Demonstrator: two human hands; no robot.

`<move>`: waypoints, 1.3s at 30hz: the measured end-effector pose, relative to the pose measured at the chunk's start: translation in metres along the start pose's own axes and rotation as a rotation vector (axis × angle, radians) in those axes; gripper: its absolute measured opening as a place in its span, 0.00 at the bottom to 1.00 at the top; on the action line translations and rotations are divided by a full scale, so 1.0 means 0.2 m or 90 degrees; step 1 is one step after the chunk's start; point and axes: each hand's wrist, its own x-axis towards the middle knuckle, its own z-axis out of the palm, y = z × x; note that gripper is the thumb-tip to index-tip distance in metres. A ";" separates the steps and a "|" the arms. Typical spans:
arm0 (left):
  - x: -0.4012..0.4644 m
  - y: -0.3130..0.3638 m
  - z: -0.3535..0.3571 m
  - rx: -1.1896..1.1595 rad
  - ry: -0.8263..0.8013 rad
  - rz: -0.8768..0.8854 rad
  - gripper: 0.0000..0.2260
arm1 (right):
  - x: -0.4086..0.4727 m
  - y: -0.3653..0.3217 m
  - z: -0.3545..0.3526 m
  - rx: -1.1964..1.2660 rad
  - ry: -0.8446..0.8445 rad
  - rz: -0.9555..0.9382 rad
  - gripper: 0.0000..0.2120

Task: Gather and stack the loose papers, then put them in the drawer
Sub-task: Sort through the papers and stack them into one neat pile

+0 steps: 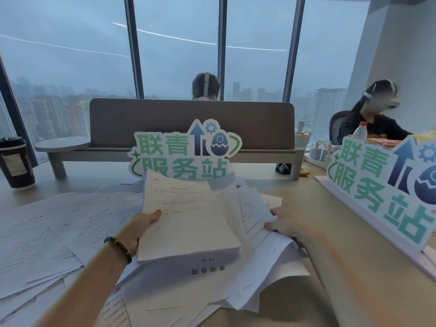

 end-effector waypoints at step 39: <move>-0.04 -0.05 0.05 0.085 -0.100 -0.041 0.08 | -0.04 -0.10 -0.01 0.364 -0.103 -0.039 0.17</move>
